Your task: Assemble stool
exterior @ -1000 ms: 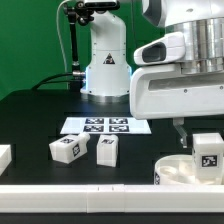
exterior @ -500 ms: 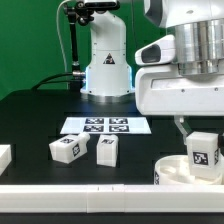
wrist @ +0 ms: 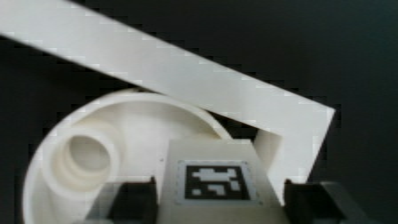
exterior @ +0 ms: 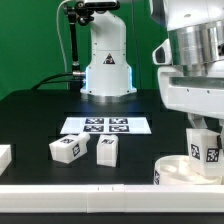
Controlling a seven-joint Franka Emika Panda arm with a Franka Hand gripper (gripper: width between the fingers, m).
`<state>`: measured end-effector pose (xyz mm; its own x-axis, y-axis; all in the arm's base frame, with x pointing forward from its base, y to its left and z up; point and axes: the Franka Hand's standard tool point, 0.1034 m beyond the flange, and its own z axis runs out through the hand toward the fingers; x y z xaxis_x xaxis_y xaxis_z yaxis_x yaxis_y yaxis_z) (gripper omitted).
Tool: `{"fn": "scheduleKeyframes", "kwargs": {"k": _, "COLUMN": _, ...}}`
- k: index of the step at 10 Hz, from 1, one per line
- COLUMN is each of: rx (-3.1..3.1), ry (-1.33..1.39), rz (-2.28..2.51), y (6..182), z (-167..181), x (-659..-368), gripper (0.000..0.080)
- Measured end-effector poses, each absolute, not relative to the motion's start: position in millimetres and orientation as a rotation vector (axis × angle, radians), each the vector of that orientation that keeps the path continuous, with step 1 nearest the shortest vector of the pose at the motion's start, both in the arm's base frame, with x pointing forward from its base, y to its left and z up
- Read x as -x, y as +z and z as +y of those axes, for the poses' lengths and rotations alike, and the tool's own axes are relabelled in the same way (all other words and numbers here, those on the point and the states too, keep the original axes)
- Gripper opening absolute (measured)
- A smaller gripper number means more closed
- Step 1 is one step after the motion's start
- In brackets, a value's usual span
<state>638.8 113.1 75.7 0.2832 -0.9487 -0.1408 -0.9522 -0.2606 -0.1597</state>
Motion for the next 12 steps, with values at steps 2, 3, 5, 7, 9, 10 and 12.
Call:
{"fn": "scheduleKeyframes", "kwargs": {"k": 2, "rx": 2.181, "ry": 0.084, "rz": 1.934, "y": 76.0, "z": 115.4, "x": -638.0, "gripper": 0.0343}}
{"fn": "scheduleKeyframes", "kwargs": {"k": 3, "rx": 2.077, "ry": 0.114, "rz": 2.038, "y": 75.2, "z": 117.5, "x": -637.1, "gripper": 0.0343}}
{"fn": "scheduleKeyframes", "kwargs": {"k": 5, "rx": 1.982, "ry": 0.146, "rz": 2.137, "y": 74.0, "z": 120.3, "x": -635.1, "gripper": 0.0343}}
{"fn": "scheduleKeyframes", "kwargs": {"k": 7, "rx": 1.974, "ry": 0.152, "rz": 2.138, "y": 73.8, "z": 121.9, "x": -634.9, "gripper": 0.0418}}
{"fn": "scheduleKeyframes", "kwargs": {"k": 9, "rx": 2.034, "ry": 0.169, "rz": 2.085, "y": 80.6, "z": 124.9, "x": -632.6, "gripper": 0.0629}}
{"fn": "scheduleKeyframes", "kwargs": {"k": 10, "rx": 2.067, "ry": 0.173, "rz": 2.047, "y": 87.9, "z": 127.4, "x": -632.1, "gripper": 0.0643}}
{"fn": "scheduleKeyframes", "kwargs": {"k": 12, "rx": 2.108, "ry": 0.162, "rz": 1.986, "y": 102.8, "z": 132.3, "x": -634.5, "gripper": 0.0649}}
